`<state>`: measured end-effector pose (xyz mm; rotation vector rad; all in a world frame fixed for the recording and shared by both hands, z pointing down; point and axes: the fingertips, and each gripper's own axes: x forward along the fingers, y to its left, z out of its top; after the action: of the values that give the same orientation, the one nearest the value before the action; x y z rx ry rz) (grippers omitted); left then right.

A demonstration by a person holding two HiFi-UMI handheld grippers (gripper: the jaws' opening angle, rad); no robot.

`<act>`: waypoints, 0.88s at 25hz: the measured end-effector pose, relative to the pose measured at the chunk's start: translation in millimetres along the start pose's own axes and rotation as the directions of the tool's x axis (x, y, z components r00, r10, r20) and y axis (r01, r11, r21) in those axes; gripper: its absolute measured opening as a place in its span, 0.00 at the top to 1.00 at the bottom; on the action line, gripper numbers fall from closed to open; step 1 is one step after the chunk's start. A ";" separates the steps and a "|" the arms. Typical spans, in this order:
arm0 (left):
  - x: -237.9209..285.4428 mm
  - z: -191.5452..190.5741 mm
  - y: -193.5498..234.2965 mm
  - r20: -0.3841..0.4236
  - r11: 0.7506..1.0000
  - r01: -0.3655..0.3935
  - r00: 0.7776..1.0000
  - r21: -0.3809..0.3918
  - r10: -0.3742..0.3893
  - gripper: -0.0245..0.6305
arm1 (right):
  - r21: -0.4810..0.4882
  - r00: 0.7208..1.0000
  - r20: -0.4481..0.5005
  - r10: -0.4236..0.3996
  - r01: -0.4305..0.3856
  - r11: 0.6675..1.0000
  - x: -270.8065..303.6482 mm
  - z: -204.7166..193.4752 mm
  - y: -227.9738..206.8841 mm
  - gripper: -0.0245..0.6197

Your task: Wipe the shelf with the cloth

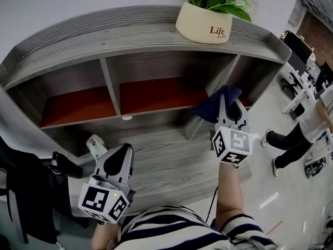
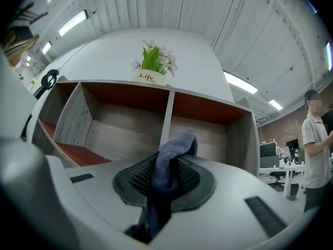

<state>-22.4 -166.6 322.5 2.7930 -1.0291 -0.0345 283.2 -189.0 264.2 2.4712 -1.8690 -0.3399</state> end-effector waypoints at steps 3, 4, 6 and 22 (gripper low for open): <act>-1.6 -0.6 0.5 -0.001 1.000 -0.007 1.000 0.000 0.007 0.93 | 0.011 1.000 0.005 0.020 -0.020 1.000 -5.8 7.8 4.7 0.86; -2.2 -0.7 1.1 0.000 1.000 -0.010 1.000 0.000 0.010 0.93 | 0.015 0.999 0.016 0.031 -0.031 0.999 -9.2 12.5 7.9 0.86; -3.6 -0.9 2.8 0.001 1.000 -0.018 1.000 -0.002 0.018 0.93 | 0.017 0.997 0.043 0.059 -0.060 0.998 -16.2 23.7 17.5 0.86; -33.8 -2.9 35.0 -0.003 0.988 -0.155 0.988 -0.016 0.155 0.93 | -0.059 0.800 0.190 0.569 -0.569 0.820 -55.1 79.2 209.3 0.86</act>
<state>-70.5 -170.5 329.8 2.6895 -1.2359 -0.0212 55.8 -186.4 227.1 1.7815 -2.5646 -0.5664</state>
